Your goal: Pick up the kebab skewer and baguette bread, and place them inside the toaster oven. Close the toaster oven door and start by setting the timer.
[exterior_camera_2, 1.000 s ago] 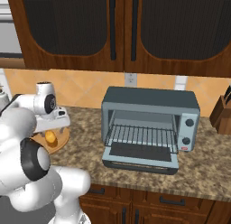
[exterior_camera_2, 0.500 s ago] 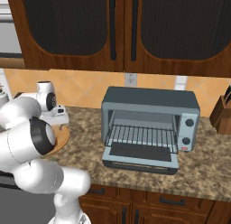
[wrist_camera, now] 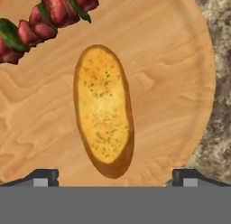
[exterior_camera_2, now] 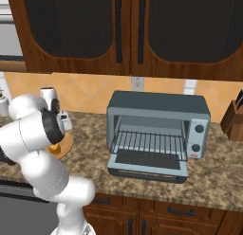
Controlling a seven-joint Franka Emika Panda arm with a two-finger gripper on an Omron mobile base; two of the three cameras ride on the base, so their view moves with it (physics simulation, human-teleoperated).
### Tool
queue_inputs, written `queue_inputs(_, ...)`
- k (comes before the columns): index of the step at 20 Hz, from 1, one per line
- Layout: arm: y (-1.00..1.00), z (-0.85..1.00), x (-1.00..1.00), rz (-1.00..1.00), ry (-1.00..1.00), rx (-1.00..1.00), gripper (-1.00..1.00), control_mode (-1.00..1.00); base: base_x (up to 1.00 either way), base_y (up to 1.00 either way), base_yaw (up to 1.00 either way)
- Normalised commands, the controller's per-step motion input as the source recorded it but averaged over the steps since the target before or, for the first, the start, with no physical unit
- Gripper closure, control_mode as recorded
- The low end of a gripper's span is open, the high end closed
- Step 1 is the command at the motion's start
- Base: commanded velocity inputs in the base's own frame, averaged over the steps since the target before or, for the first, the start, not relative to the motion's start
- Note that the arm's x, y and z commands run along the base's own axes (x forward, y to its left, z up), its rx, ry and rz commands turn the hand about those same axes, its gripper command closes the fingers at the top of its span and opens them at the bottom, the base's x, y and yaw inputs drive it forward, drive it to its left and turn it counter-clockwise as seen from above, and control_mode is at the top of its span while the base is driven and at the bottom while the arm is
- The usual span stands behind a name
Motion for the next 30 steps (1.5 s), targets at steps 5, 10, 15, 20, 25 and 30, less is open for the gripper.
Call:
queue_inputs(5, 0.11, -0.57, 0.0, 0.0, -0.1, 0.0, -1.0, -1.0, 0.0, 0.0, 0.0)
queue_inputs(10, 0.05, -0.43, 0.0, 0.0, -0.17, 0.0, -1.0, -1.0, 0.0, 0.0, 0.0)
queue_inputs(15, 0.04, -0.21, 0.0, 0.0, -0.15, 0.03, -1.0, -1.0, 0.0, 0.0, 0.0)
queue_inputs(20, 0.01, -0.22, 0.0, 0.0, -0.14, 0.0, -1.0, -1.0, 0.0, 0.0, 0.0)
queue_inputs(25, 0.0, -0.36, -0.01, 0.0, -0.16, 0.0, -1.0, -1.0, 0.0, 0.0, 0.0)
queue_inputs(30, -0.04, -0.3, -0.06, 0.0, -0.09, 0.02, -1.0, -1.0, 0.0, 0.0, 0.0)
